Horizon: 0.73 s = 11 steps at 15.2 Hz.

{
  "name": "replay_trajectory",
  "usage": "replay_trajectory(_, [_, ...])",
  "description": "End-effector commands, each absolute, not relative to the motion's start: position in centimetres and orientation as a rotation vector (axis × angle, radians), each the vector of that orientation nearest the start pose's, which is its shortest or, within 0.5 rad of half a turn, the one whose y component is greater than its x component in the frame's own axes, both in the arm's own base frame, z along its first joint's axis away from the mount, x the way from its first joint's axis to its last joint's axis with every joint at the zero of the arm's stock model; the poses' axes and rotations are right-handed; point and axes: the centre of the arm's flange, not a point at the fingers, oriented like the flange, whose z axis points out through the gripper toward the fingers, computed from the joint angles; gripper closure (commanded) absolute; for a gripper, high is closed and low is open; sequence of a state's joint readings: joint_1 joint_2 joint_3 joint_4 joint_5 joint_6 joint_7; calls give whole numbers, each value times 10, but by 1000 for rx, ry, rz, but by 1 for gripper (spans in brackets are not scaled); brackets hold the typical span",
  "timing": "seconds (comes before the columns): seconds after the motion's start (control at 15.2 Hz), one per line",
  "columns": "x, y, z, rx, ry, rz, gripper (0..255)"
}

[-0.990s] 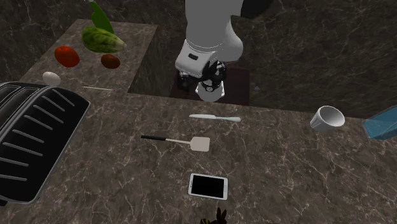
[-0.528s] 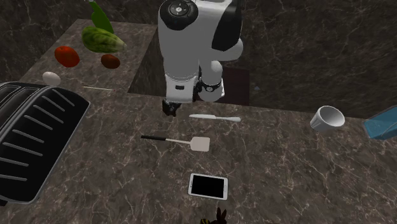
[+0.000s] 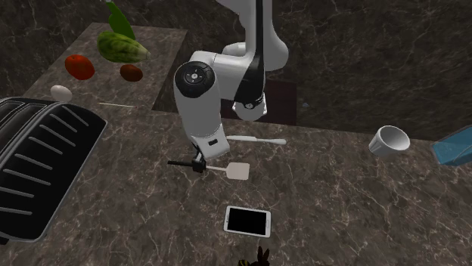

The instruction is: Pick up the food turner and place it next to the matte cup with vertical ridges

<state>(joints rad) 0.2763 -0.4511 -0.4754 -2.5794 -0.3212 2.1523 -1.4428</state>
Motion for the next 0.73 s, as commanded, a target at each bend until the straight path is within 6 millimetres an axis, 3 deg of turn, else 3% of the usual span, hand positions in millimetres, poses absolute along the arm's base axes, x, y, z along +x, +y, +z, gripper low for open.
replay_trajectory(0.0, [407, -94, 378, -2223, -2286, 73, 0])
replay_trajectory(0.46, [407, -96, 342, -2223, -2286, 73, 0])
replay_trajectory(0.66, [407, -96, 338, -2223, -2286, 73, 0])
